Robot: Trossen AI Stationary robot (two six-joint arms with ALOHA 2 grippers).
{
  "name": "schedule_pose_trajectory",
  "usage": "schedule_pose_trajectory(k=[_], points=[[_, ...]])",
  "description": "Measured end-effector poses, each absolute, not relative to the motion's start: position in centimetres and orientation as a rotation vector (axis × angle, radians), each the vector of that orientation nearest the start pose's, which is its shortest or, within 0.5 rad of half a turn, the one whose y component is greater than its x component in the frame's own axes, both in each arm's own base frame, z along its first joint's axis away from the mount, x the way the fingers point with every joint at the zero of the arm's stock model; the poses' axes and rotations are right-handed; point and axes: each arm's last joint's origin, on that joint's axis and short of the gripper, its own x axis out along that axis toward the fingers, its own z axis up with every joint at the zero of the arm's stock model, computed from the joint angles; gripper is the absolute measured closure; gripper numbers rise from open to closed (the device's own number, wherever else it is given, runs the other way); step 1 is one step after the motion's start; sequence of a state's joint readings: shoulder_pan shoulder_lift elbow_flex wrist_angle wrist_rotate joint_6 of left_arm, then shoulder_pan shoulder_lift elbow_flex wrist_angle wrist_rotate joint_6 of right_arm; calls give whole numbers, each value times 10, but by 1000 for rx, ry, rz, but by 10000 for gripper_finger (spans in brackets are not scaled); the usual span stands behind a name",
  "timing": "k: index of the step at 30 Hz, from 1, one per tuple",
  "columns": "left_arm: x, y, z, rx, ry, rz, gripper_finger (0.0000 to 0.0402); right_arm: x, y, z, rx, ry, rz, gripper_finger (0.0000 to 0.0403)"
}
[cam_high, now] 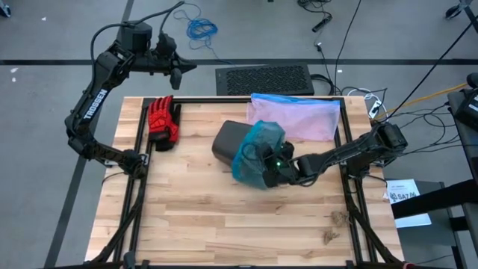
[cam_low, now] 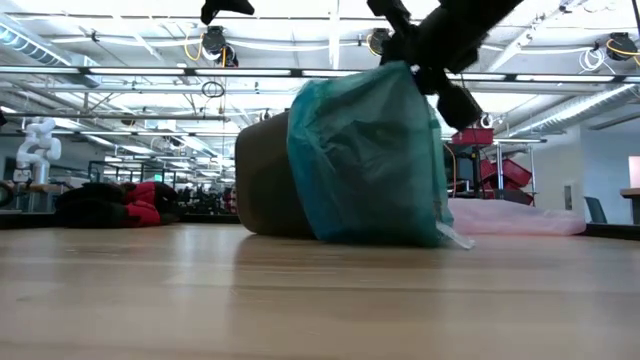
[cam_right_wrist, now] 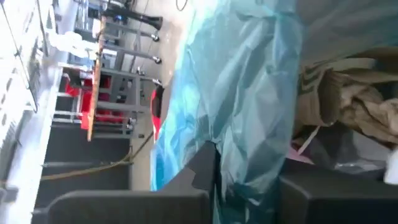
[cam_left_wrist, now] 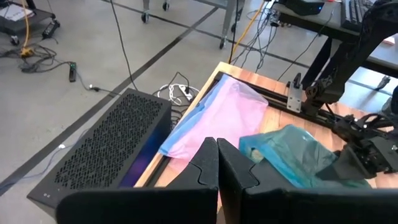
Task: Place trash/remove bag and relplace
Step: Put the black trash bin on the table upright
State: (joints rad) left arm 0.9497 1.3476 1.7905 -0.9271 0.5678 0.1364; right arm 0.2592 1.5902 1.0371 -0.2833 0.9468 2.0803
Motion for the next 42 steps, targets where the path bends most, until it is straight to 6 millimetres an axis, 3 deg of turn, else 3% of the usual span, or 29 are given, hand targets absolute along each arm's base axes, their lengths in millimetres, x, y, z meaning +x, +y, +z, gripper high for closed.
schedule_pose_trajectory(k=[4,8,14,17,23,30,35,42], points=[[151,185,477,-205,380,348,401,331,50,254,1369,-81,-969,398],[152,185,477,-204,380,348,401,341,35,304,1249,143,-911,402],[152,185,478,-198,374,349,401,329,4,387,1030,404,-850,402],[152,186,478,-192,368,349,401,323,-10,409,946,529,-827,402],[152,186,480,-176,351,351,401,338,-20,394,853,904,-766,402],[152,186,480,-177,352,351,401,369,-8,343,698,1296,-654,402],[153,186,480,-179,353,350,401,388,1,318,647,1377,-568,402],[152,186,480,-180,356,349,401,406,-2,318,674,1247,-430,390]])
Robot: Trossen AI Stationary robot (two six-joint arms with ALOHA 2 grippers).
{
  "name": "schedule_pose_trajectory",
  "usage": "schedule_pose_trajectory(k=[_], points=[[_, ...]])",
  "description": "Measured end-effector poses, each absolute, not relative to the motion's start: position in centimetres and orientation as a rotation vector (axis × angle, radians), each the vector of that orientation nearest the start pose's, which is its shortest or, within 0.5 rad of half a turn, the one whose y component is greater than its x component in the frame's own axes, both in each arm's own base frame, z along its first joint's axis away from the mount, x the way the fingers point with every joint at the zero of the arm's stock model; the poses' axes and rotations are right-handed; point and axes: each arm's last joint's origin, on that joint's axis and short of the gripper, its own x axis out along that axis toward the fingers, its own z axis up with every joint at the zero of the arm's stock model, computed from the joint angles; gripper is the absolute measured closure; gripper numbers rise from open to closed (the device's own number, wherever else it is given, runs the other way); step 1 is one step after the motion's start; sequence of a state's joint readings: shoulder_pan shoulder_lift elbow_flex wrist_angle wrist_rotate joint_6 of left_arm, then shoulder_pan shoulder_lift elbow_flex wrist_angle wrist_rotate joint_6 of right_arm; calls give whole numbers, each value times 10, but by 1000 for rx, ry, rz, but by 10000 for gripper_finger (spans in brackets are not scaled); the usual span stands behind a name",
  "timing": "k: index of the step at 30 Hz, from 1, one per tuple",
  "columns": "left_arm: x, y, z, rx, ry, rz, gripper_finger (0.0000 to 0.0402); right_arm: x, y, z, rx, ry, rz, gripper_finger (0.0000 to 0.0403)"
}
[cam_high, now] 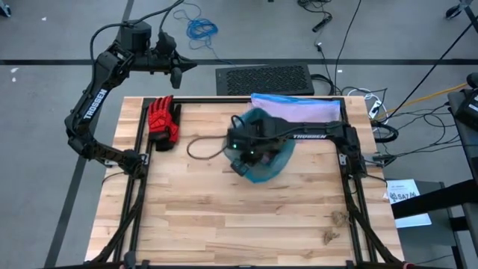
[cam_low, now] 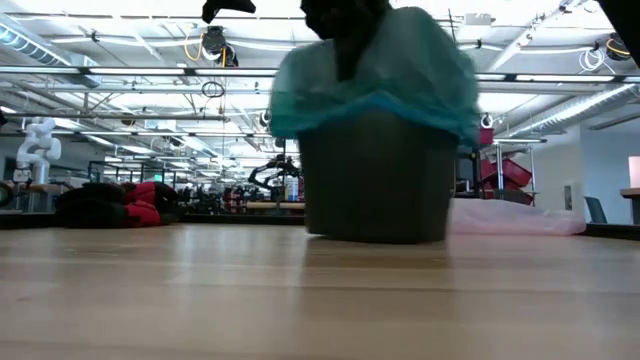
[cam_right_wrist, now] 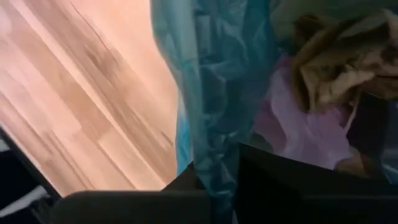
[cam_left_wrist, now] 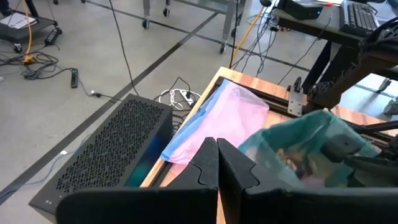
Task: Place trash/remove bag and relplace
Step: Put the black trash bin on the table upright, then put the brown napkin into the black trash bin
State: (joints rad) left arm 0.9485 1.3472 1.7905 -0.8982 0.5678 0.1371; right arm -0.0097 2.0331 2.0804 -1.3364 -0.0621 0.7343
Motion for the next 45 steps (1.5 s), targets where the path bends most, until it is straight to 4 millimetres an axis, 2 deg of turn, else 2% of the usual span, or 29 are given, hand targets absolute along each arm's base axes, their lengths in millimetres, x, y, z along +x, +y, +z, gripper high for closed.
schedule_pose_trajectory(k=[5,9,13,20,24,27,30,33,36,41,45], points=[[152,186,480,-181,357,349,401,414,-20,321,702,1181,-340,373],[152,186,480,-182,357,349,401,416,-19,323,669,1172,-230,345],[152,186,480,-182,358,349,393,415,-19,326,666,1163,-212,288],[152,186,479,-183,359,349,352,417,-20,335,709,1106,-158,175],[152,186,479,-183,359,349,335,416,-23,357,735,1047,-119,146],[152,186,479,-183,359,349,325,406,-23,382,733,1020,-110,145],[152,186,480,-182,358,349,319,389,-21,404,742,1036,-104,156],[152,186,480,-180,356,350,317,362,-7,412,854,1133,-113,173],[152,186,480,-181,357,350,317,339,18,417,895,1266,-139,192],[152,186,480,-181,357,350,317,331,68,416,952,1333,-150,218],[152,186,480,-180,356,350,317,326,114,390,954,1470,-237,223]])
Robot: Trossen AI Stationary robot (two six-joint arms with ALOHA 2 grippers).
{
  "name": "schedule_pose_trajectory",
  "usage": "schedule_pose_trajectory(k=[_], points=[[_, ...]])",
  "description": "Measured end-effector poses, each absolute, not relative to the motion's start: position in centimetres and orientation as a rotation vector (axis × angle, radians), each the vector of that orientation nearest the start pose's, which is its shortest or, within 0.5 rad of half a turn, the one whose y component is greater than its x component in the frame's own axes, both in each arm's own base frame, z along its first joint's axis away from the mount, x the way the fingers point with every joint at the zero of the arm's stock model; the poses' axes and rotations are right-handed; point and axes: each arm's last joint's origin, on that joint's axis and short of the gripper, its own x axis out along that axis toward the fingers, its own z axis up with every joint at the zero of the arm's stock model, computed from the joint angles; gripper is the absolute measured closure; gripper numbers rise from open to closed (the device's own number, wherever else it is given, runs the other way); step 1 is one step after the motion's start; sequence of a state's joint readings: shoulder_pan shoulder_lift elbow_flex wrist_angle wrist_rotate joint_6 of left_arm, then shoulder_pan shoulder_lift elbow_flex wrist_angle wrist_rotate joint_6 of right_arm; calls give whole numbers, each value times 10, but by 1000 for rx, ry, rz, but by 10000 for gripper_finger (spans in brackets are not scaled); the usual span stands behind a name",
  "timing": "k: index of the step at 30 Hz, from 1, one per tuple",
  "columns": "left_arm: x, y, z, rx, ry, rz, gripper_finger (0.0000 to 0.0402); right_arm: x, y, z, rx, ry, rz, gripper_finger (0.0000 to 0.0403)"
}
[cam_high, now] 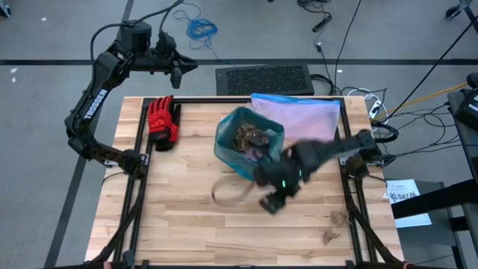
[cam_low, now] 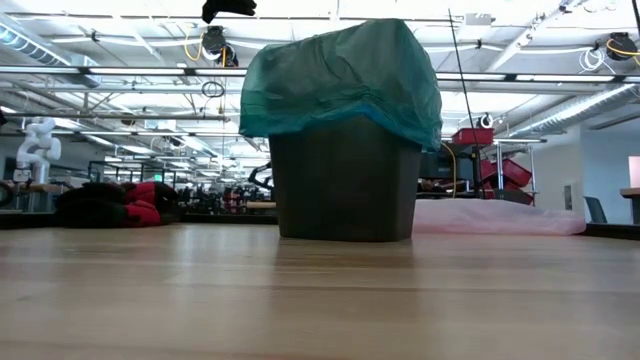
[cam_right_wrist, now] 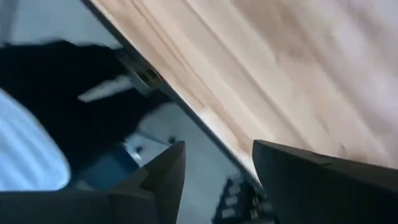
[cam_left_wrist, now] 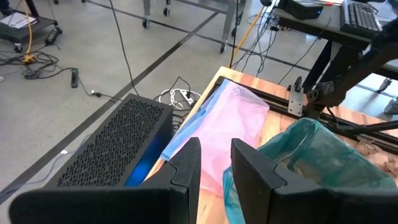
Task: Place trash/remove bag and relplace
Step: Put the brown napkin into the black trash bin
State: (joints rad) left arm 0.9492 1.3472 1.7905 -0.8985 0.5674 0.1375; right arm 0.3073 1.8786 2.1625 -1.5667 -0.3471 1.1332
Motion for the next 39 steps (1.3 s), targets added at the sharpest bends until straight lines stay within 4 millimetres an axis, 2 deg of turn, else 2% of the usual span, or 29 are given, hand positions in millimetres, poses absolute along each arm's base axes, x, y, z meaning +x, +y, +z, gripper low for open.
schedule_pose_trajectory(k=[4,8,14,19,23,32,36,39], points=[[152,186,480,-180,356,350,317,313,153,355,937,1625,-383,209],[152,186,480,-180,357,350,317,294,181,318,872,1748,-544,174],[152,186,480,-181,357,350,317,259,204,262,727,1959,-723,115],[153,186,480,-182,357,350,317,235,204,223,598,2066,-824,91],[152,186,480,-184,357,350,317,225,200,193,551,2119,-766,90],[152,186,479,-210,354,355,317,197,183,136,603,2207,-773,91],[152,186,479,-210,354,355,317,191,180,117,717,2173,-690,114],[152,186,479,-210,354,355,317,189,178,111,795,2156,-682,163]])
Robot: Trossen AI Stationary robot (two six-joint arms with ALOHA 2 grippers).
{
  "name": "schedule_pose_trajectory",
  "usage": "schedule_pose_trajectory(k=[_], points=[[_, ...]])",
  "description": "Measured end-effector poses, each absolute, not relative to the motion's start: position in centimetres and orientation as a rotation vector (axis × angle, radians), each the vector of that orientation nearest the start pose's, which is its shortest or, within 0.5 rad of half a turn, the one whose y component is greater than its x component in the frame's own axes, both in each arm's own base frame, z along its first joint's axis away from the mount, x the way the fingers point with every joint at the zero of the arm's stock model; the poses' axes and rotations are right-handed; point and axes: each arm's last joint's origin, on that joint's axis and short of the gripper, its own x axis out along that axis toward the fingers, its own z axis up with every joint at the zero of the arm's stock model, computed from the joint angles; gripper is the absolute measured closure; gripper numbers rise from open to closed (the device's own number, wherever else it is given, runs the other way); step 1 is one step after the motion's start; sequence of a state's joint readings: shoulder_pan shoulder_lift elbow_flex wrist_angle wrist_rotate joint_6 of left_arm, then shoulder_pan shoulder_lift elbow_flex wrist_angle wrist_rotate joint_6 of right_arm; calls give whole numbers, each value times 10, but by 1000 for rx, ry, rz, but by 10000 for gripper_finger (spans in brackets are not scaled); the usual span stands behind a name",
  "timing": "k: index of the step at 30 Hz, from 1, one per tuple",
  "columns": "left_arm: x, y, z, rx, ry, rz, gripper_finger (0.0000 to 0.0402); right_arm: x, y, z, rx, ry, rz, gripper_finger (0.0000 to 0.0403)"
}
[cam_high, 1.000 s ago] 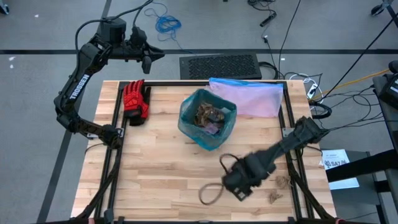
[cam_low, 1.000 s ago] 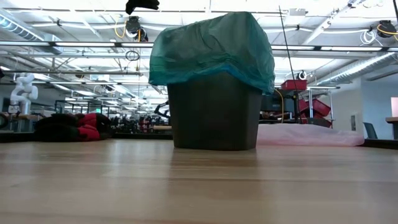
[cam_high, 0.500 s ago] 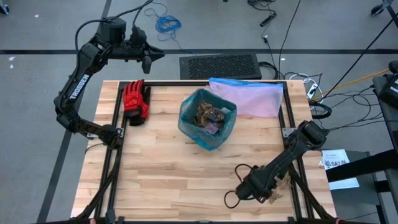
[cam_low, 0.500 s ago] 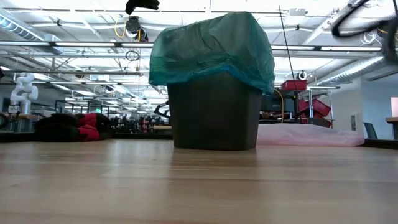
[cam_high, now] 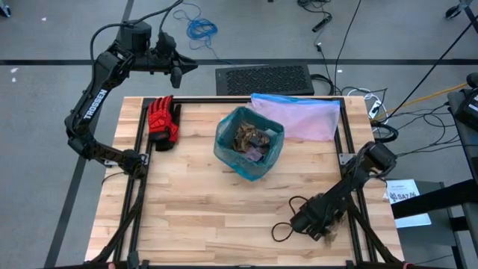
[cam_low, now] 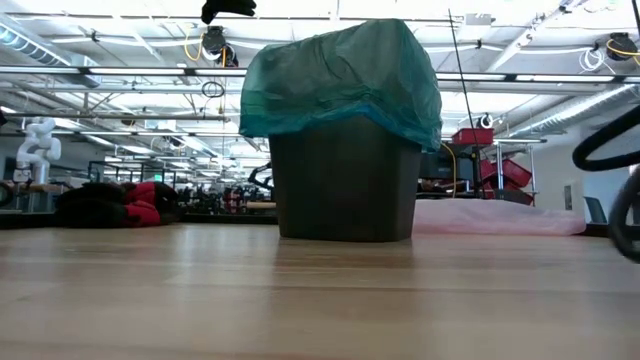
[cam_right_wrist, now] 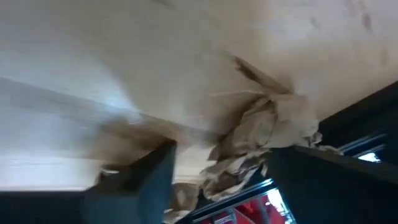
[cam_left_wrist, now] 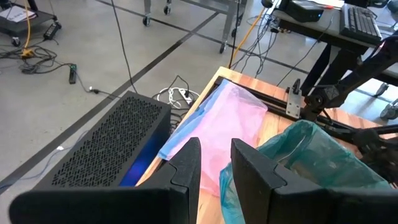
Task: Place trash/remove bag and relplace
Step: Put the brown napkin into the black trash bin
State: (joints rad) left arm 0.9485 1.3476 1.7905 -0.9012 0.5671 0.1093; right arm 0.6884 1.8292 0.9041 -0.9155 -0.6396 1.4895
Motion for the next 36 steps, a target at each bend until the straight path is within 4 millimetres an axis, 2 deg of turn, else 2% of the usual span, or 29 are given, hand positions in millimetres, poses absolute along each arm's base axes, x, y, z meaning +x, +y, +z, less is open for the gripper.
schedule_pose_trajectory(k=[3,6,7,11,15,21,25,28,33,36], points=[[152,186,479,-210,357,370,317,188,177,113,809,2136,-679,248],[152,187,479,-205,364,404,317,188,175,120,799,2082,-664,357],[152,187,479,-204,365,407,317,189,174,125,803,2048,-645,378],[152,187,479,-203,364,407,317,189,168,142,858,1949,-682,390],[152,187,479,-203,365,407,317,190,166,169,979,1854,-675,400],[152,187,479,-202,367,406,317,197,181,214,1164,1722,-586,398],[152,187,479,-202,368,406,317,194,190,220,1239,1750,-641,370],[152,187,479,-202,368,406,317,190,196,221,1289,1770,-695,330],[152,187,479,-202,368,406,317,183,204,220,1355,1762,-834,239],[152,187,479,-202,368,406,317,177,209,207,1327,1757,-957,186]])
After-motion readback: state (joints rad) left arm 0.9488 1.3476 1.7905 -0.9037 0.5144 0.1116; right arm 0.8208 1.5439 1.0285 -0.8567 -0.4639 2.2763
